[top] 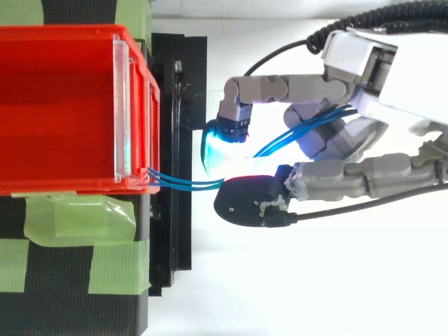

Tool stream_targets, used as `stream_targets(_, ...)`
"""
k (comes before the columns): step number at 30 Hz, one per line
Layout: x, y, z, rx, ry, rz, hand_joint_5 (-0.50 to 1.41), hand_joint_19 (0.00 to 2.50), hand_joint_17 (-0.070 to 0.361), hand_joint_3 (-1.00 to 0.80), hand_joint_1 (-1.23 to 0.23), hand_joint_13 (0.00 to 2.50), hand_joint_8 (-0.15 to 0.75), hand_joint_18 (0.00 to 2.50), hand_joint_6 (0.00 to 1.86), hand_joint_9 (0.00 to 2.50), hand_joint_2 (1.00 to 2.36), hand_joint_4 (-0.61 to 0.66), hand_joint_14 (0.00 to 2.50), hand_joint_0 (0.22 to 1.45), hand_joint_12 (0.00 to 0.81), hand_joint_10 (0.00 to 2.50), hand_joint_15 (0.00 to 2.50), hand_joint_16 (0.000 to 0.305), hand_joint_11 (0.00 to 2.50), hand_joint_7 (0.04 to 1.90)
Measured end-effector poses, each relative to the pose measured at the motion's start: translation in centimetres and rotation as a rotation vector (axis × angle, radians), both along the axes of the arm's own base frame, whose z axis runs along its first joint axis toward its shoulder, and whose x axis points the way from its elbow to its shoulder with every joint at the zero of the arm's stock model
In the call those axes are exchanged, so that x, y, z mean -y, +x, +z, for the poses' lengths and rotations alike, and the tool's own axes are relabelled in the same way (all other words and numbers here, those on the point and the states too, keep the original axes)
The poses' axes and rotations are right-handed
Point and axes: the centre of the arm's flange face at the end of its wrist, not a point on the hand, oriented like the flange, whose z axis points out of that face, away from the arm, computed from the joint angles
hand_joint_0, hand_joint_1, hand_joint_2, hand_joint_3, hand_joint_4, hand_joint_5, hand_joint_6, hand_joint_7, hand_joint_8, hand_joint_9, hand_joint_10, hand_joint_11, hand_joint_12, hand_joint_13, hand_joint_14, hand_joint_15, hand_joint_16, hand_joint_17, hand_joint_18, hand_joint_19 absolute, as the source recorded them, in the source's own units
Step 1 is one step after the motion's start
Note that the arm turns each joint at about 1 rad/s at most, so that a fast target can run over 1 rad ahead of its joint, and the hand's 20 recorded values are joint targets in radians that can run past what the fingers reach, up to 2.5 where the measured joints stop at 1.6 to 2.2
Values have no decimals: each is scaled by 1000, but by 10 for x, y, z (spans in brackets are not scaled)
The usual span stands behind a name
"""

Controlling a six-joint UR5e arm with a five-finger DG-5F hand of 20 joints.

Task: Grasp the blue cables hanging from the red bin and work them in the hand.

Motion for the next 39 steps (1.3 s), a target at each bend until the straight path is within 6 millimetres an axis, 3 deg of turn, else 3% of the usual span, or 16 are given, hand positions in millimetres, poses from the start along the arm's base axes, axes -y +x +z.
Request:
stream_targets(1, 0, 0, 0, -1, 0, 0, 378, 1126, 93, 490, -664, 1278, 277, 1341, 467, 1053, 1624, 222, 2500, 1090, 411, 2500, 1824, 41, 2500, 1271)
stream_targets(2, 0, -1, 1, -2, 0, 0, 369, 1126, 93, 467, -672, 1278, 277, 1341, 497, 1053, 1672, 211, 2500, 1085, 411, 2500, 1824, 41, 2500, 1263)
stream_targets(10, -1, -9, 14, -4, -1, 2, 377, 1126, 93, 426, -672, 1278, 277, 1341, 554, 1053, 1644, 197, 2500, 1069, 411, 2500, 1824, 41, 2500, 1227)
stream_targets(12, -1, -10, 15, -7, -1, 3, 375, 1126, 93, 542, -674, 1278, 277, 1341, 552, 1053, 1387, 204, 2500, 1135, 411, 2500, 1824, 41, 2500, 1234)
stream_targets(13, -1, -10, 16, -8, -1, 3, 374, 1126, 93, 555, -672, 1278, 277, 1341, 550, 1053, 1354, 205, 2500, 1130, 411, 2500, 1824, 41, 2500, 1241)
stream_targets(25, -7, -15, 15, -19, 69, 8, 363, 1126, 93, 462, -655, 1278, 277, 1341, 560, 1053, 1521, 230, 2500, 1017, 411, 2500, 1824, 41, 2500, 1225)
stream_targets(28, -10, -15, 15, -10, 114, 8, 354, 1126, 93, 384, -700, 1278, 277, 1341, 565, 1053, 1400, 239, 2500, 993, 411, 2500, 1824, 41, 2500, 1227)
stream_targets(29, -12, -15, 15, -9, 121, 9, 349, 1126, 93, 370, -719, 1278, 277, 1341, 562, 1053, 1252, 255, 2500, 998, 411, 2500, 1824, 41, 2500, 1230)
stream_targets(31, -14, -15, 15, -8, 127, 14, 334, 1126, 93, 332, -722, 1278, 277, 1341, 558, 1053, 1215, 271, 2500, 963, 411, 2500, 1824, 41, 2500, 1210)
stream_targets(35, -15, -16, 14, -18, 111, 22, 335, 1126, 93, 177, -671, 1278, 277, 1341, 514, 1053, 1346, 319, 2500, 866, 411, 2500, 1824, 41, 2500, 1219)
stream_targets(39, -16, -16, 14, -30, 80, 30, 331, 1126, 93, 75, -646, 1278, 277, 1341, 498, 1053, 1321, 340, 2500, 820, 411, 2500, 1824, 41, 2500, 1224)
